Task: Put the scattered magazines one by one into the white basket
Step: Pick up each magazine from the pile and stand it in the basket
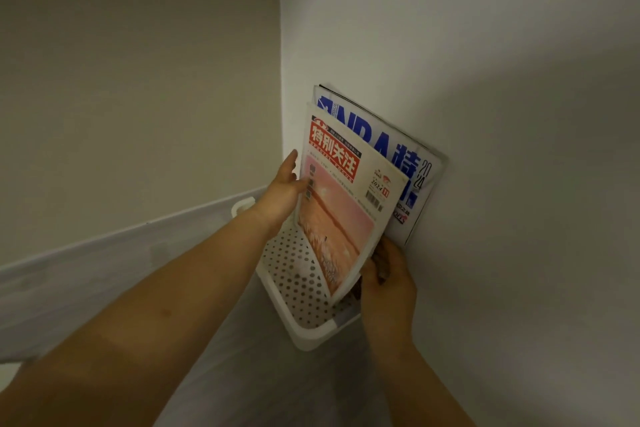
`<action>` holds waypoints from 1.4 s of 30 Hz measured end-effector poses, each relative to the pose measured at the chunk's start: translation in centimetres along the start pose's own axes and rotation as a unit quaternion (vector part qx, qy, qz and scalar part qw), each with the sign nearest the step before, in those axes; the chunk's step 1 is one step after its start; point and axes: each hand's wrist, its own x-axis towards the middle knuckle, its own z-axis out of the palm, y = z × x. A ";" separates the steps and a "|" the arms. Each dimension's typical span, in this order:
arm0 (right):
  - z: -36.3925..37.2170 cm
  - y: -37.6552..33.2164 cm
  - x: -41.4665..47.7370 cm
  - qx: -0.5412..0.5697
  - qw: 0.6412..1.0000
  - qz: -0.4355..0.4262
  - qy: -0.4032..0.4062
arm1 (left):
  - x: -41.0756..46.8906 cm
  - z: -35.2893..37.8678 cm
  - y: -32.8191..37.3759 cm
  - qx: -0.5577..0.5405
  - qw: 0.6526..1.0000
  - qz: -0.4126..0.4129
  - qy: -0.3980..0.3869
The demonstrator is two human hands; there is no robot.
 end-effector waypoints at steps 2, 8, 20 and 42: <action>-0.8 0.2 -0.1 0.028 1.000 0.014 -0.001 | -0.3 0.6 -0.1 0.010 0.999 -0.004 -0.042; -2.2 0.5 -0.5 0.068 0.997 0.032 -0.004 | -0.6 1.9 0.6 0.035 0.997 0.000 -0.064; 2.4 -4.1 -8.7 0.022 0.995 -0.064 -0.071 | -17.9 -10.4 0.6 0.236 0.961 0.105 0.095; 27.4 -2.4 -46.1 -0.420 0.612 -0.402 -0.536 | -61.0 -40.4 -14.5 0.309 0.782 -0.315 0.440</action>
